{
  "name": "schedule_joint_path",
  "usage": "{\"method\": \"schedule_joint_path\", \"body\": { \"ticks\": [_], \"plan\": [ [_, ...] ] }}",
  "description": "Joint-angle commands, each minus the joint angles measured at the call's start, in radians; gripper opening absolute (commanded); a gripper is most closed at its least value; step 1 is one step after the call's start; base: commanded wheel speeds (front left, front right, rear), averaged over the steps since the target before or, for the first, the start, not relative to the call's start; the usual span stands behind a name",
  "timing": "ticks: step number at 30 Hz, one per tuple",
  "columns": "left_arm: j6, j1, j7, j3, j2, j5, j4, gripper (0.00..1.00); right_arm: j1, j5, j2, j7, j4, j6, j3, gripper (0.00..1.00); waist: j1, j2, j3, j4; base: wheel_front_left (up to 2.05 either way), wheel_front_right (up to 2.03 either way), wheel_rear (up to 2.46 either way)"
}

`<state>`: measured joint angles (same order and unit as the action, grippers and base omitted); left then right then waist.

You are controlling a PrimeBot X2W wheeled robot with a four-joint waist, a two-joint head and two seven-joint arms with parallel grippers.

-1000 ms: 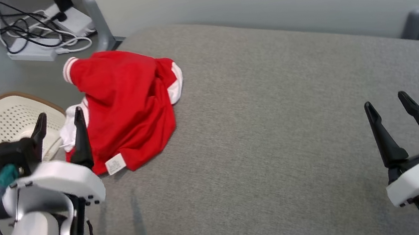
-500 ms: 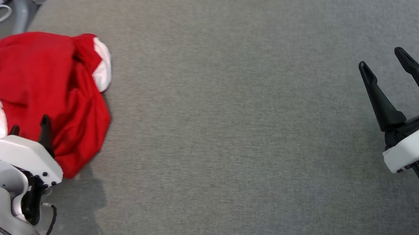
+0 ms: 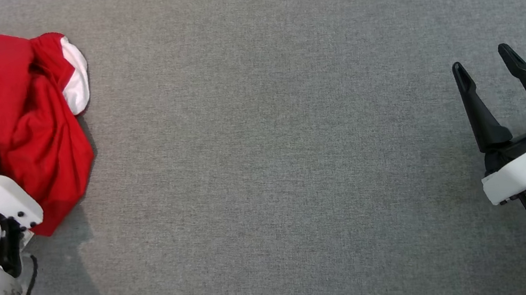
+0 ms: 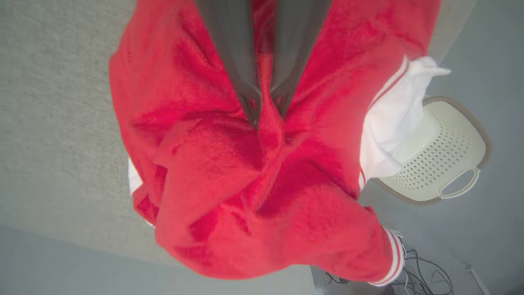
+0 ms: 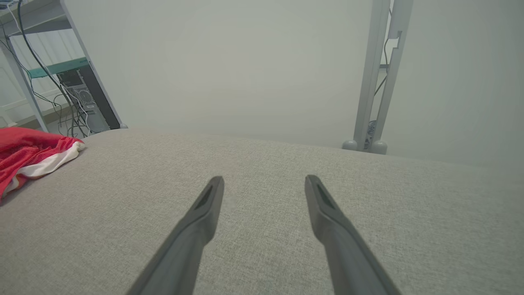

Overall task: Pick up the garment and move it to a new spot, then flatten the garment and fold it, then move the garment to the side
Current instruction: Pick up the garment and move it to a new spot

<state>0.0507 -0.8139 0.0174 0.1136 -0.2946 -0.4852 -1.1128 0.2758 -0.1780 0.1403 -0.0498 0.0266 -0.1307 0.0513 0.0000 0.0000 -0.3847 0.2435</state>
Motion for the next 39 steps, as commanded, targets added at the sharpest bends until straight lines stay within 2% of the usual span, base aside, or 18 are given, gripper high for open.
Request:
{"method": "schedule_joint_path", "body": {
  "ticks": [1,8,14,18,23,32,37,39],
  "plan": [
    [-0.007,-0.026,0.033,-0.001,-0.012,0.006,-0.001,0.0,0.009,-0.002,0.003,-0.008,0.003,0.0,-0.002,1.0,0.0,0.0,0.008,0.005,0.0,0.0,0.0],
    [-0.024,-0.07,0.215,-0.014,-0.059,0.023,0.053,0.0,-0.02,-0.008,-0.01,-0.03,0.027,0.0,-0.015,1.0,0.0,0.0,0.091,0.015,0.0,0.0,0.0],
    [-0.061,-0.026,0.242,-0.029,-0.093,0.045,0.209,0.0,-0.052,-0.014,-0.029,-0.053,0.043,0.0,-0.024,1.0,0.0,0.0,0.173,0.005,0.0,0.0,0.0],
    [-0.085,0.056,0.244,-0.03,-0.086,0.05,0.358,0.0,-0.075,-0.017,-0.041,-0.063,0.053,0.0,-0.027,1.0,0.0,0.0,0.223,-0.011,0.0,0.0,0.0],
    [-0.129,0.205,0.21,-0.024,-0.08,0.048,0.59,0.0,-0.106,-0.016,-0.055,-0.071,0.055,0.0,-0.034,1.0,0.0,0.0,0.273,-0.036,0.0,0.0,0.0],
    [-0.236,0.489,0.055,0.025,-0.057,0.069,1.066,0.0,-0.149,-0.009,-0.065,-0.059,0.038,0.0,-0.037,1.0,0.0,0.0,0.323,-0.116,0.0,0.0,0.0],
    [-0.256,0.555,-0.002,0.081,-0.033,0.084,1.218,0.0,-0.156,-0.012,-0.068,-0.049,0.024,0.0,-0.037,1.0,0.0,0.0,0.324,-0.189,0.0,0.0,0.0],
    [-0.246,0.558,-0.02,0.115,-0.017,0.078,1.252,0.0,-0.15,-0.013,-0.069,-0.046,0.017,0.0,-0.035,1.0,0.0,0.0,0.315,-0.228,0.0,0.0,0.0]
  ]
}}
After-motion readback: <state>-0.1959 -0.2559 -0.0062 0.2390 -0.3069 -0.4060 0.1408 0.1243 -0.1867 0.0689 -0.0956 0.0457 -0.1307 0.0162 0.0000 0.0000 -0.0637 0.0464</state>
